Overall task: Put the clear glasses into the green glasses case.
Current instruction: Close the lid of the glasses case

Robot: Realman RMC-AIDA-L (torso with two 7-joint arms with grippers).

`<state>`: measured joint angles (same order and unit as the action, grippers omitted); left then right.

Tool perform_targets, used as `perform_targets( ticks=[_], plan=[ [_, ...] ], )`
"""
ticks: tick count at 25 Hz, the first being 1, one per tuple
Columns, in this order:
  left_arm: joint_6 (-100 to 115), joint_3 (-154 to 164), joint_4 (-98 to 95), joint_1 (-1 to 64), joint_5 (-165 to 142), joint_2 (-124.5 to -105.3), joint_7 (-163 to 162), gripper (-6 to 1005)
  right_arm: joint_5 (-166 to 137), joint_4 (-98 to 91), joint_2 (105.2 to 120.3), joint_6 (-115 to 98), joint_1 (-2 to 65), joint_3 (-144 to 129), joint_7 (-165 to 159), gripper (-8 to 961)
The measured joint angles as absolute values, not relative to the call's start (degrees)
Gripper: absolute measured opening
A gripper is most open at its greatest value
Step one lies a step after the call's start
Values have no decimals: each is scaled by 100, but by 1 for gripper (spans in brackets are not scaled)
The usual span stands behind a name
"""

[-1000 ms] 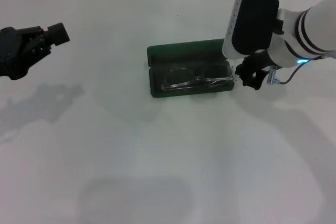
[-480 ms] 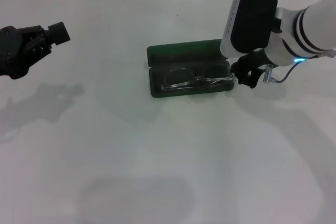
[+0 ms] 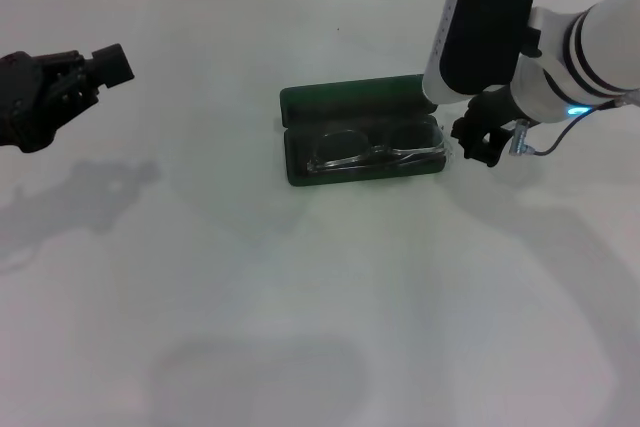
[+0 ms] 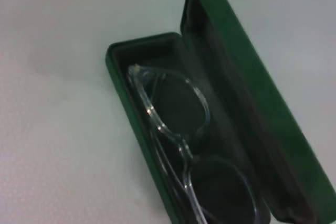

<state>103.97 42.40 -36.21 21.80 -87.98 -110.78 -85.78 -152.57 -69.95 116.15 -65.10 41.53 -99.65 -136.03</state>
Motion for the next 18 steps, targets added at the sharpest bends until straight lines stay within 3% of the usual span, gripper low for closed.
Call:
perform_targets(
  ticks=[18],
  plan=[
    [10397,4232,-3621,2197,-8798,-11100,-8578,49,-15059,-6660,11610,-6376,4195,-9964,-13555,10]
  ],
)
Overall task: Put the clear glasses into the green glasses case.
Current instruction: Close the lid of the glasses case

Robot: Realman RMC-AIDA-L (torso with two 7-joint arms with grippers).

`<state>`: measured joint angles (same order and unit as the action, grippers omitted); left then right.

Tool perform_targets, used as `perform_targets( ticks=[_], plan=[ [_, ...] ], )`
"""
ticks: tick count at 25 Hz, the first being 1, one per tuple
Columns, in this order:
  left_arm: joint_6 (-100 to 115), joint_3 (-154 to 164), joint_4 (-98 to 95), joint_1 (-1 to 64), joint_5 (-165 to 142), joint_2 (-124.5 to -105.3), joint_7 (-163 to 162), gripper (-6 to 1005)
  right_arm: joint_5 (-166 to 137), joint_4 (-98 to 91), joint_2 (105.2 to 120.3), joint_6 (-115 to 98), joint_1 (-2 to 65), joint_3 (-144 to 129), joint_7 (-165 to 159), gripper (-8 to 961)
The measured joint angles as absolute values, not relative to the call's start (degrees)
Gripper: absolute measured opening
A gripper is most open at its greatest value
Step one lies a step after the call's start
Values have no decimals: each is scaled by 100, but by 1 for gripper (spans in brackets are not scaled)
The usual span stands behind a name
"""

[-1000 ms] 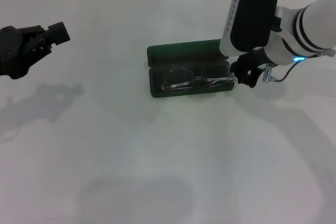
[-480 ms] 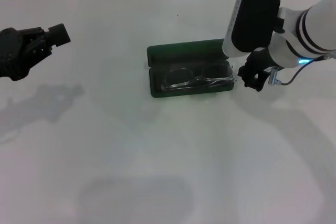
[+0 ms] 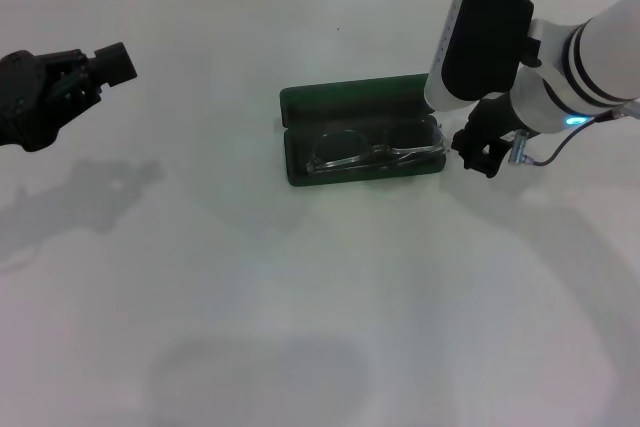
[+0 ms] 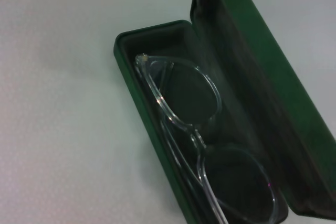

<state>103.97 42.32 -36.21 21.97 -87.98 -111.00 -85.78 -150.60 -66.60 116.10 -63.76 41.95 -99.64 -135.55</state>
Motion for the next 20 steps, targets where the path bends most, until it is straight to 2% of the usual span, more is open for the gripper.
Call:
perform_targets(
  ticks=[20],
  plan=[
    [10388,4228,-3621,2198,-8798,-11104,-8578,49,-14851,-6519,11597,-6223,4268,-9961,-13388,10]
  ],
)
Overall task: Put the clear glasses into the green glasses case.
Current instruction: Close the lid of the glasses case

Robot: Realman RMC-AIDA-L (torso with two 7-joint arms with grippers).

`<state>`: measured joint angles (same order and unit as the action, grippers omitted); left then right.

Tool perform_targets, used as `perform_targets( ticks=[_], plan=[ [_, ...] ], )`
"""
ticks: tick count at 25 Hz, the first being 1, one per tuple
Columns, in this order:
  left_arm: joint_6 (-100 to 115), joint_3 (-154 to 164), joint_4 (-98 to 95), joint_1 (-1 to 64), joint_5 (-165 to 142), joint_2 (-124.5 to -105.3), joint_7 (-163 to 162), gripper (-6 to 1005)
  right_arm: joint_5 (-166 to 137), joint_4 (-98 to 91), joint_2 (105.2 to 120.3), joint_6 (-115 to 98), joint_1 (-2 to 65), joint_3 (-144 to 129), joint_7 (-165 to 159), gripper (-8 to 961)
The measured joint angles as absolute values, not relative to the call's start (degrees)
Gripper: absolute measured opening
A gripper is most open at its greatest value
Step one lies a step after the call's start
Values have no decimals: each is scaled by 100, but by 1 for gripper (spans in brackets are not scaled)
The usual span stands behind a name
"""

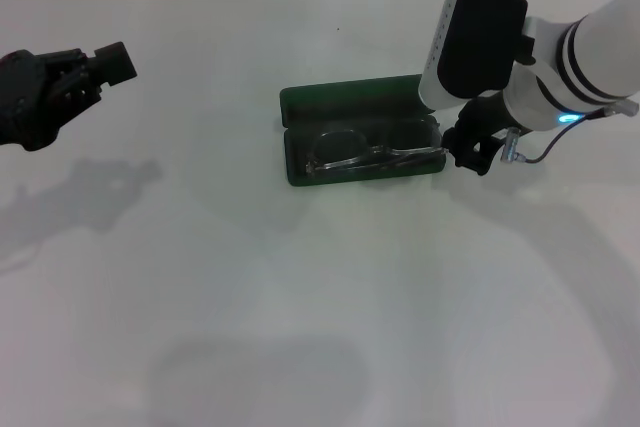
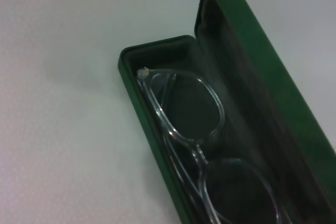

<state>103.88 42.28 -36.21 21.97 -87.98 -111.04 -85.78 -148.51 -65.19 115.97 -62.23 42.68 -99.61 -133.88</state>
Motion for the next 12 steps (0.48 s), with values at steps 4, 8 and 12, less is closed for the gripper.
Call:
perform_targets(
  ticks=[4,8,12],
  plan=[
    [10388,4228,-3621,2198,-8798,-11113,-8578,49,-14870,-6556,11596,-6218,4257,-9959,-13387,10],
    [10389,4228,-3617,2188,-8798,-11118,-8583,49,-15090,-6863,11604,-6323,4165,-9957,-13528,10],
    [10391,4237,-3613,2208,-8798,-11118,-8640,49,-15456,-7779,11610,-6597,3794,-9933,-13699,10]
  ],
)
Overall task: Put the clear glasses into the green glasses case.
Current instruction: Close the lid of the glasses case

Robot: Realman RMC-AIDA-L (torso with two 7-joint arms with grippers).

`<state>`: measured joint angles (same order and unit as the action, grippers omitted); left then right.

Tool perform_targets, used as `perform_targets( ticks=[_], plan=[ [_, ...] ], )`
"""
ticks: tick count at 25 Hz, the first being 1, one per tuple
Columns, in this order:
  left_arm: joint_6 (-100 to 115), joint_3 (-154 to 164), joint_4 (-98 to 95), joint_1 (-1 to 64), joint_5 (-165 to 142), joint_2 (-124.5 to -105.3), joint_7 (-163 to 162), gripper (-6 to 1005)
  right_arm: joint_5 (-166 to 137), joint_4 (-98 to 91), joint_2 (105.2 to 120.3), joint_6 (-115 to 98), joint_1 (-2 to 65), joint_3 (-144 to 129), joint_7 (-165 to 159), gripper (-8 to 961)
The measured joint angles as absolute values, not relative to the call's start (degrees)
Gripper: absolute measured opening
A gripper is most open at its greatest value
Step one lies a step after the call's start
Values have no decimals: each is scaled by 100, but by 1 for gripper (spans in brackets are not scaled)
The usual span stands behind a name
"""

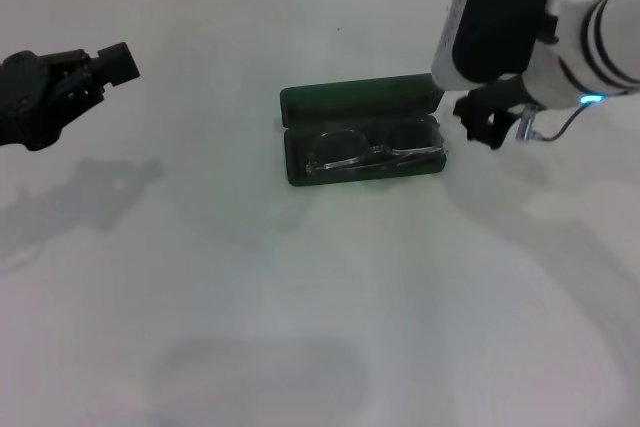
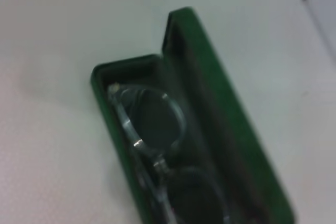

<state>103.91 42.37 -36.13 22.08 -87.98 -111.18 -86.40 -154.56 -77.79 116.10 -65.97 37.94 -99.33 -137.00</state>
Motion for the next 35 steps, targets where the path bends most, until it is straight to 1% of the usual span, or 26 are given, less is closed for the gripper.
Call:
perform_targets(
  ticks=[2,8,11,15,20,26,32,35],
  plan=[
    [10398,4240,-3614,2224,-8798,-11118,-8679,49,-15585,-8388,11606,-6677,3546,-9858,-13739,10],
    [10423,4264,-3663,2302,-8798,-11133,-8853,49,-15678,-9392,11579,-6687,2957,-9625,-13716,10],
    [10425,4269,-3663,2349,-8798,-11149,-8858,49,-15718,-9683,11587,-6586,2667,-9498,-13692,11],
    [10425,4277,-3625,2468,-8823,-11156,-8843,49,-15672,-9645,11587,-6370,2467,-9435,-13681,11],
    [10423,4287,-3619,2694,-9018,-11192,-8859,49,-15666,-9526,11596,-6386,2453,-9437,-13682,11],
    [10320,4289,-3621,2778,-9149,-11217,-8765,48,-15662,-9387,11602,-5868,2505,-9418,-13690,11],
    [10285,4285,-3620,2835,-9349,-11225,-8722,48,-15639,-9209,11607,-6084,2724,-9347,-13784,11],
    [10283,4286,-3619,2812,-9386,-11233,-8721,48,-15637,-8986,11612,-6444,2957,-9348,-13999,11]
  ],
)
